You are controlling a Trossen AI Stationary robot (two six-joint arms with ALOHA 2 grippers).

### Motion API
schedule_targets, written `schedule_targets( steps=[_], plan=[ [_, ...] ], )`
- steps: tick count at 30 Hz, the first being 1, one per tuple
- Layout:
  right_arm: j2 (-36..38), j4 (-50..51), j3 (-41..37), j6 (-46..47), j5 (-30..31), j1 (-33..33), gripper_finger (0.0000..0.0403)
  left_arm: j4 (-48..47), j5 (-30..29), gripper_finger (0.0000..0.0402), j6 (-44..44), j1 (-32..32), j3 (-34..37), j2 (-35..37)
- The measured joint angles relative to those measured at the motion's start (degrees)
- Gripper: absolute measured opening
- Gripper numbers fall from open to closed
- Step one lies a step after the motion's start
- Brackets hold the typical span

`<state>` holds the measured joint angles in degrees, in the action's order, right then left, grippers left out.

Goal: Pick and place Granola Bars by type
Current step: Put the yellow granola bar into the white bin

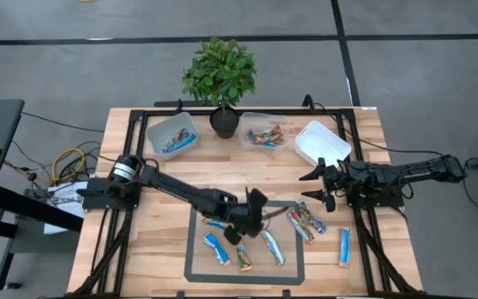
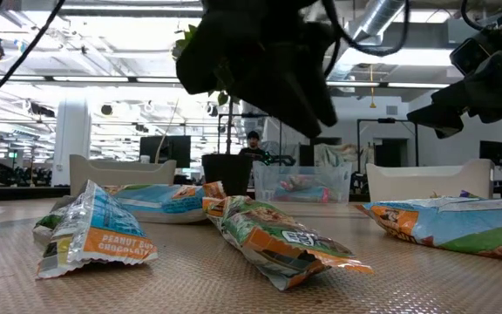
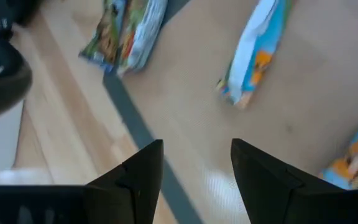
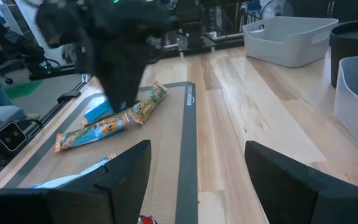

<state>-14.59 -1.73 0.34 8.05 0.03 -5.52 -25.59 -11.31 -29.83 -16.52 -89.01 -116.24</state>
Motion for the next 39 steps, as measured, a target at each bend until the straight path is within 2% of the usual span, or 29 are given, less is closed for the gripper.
schedule_targets(
  steps=[4,8,19,24,29,33,39],
  plan=[
    [-0.01,0.02,0.00,0.00,0.00,0.01,0.0256,2.72,-1.37,0.0182,-2.95,-2.08,-0.04,-0.11],
    [-0.02,0.02,0.00,0.00,0.00,0.00,0.0256,1.14,-2.04,0.0182,-4.06,-3.43,-0.07,-0.09],
    [0.00,0.02,0.00,0.00,0.00,0.00,0.0256,-9.06,0.42,0.0182,6.09,-6.29,0.86,1.78],
    [-0.02,0.04,0.00,0.00,-0.02,0.02,0.0256,-10.56,0.42,0.0182,12.57,-6.08,7.29,6.47],
    [0.00,0.00,0.00,0.00,0.00,0.00,0.0256,-8.25,1.14,0.0182,16.91,-4.44,16.31,10.35],
    [-0.02,0.02,0.00,0.00,-0.02,0.01,0.0256,-4.37,2.21,0.0182,17.85,-2.63,22.42,11.20],
    [-0.01,0.02,0.02,0.00,-0.02,0.01,0.0256,-1.94,5.03,0.0182,19.95,-1.40,26.49,11.25]
  ],
)
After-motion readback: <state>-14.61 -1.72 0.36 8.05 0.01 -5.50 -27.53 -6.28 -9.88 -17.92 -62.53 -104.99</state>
